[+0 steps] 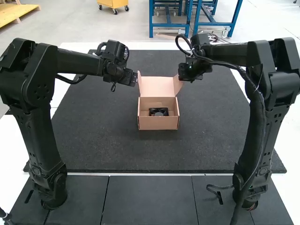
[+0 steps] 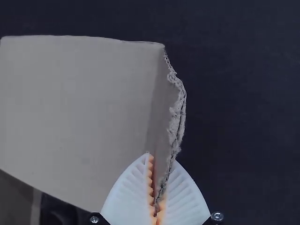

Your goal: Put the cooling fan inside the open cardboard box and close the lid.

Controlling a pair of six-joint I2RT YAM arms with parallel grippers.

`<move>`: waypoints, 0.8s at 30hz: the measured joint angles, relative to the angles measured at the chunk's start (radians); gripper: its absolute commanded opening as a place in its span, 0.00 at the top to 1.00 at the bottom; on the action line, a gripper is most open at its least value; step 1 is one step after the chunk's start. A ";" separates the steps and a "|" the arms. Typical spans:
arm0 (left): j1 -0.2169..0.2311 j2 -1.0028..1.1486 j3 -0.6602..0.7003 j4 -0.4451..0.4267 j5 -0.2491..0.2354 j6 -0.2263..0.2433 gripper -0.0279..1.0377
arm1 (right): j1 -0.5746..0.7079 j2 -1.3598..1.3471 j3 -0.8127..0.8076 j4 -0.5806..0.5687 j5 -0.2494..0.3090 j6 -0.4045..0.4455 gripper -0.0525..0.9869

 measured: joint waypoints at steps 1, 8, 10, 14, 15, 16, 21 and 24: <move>0.000 0.000 0.000 -0.003 0.000 0.000 0.07 | 0.003 -0.001 0.000 0.001 0.001 0.000 0.95; 0.000 0.000 0.000 -0.047 0.000 -0.013 0.07 | 0.038 -0.071 -0.062 0.003 0.015 0.000 0.95; 0.000 0.000 0.000 -0.053 0.000 -0.018 0.07 | 0.047 -0.087 -0.083 0.008 0.020 0.000 0.95; 0.000 -0.010 0.000 -0.057 0.000 -0.023 0.07 | 0.052 -0.107 -0.113 0.023 0.029 0.001 0.95; 0.000 -0.016 0.000 -0.058 0.000 -0.023 0.07 | 0.052 -0.113 -0.122 0.027 0.031 0.003 0.95; 0.000 -0.024 0.000 -0.058 0.000 -0.023 0.07 | 0.053 -0.119 -0.132 0.035 0.032 0.005 0.95; -0.006 -0.063 0.000 -0.063 0.000 -0.026 0.07 | 0.068 -0.150 -0.180 0.072 0.044 0.016 0.95; -0.014 -0.081 0.000 -0.063 0.002 -0.026 0.07 | 0.075 -0.165 -0.205 0.095 0.050 0.023 0.95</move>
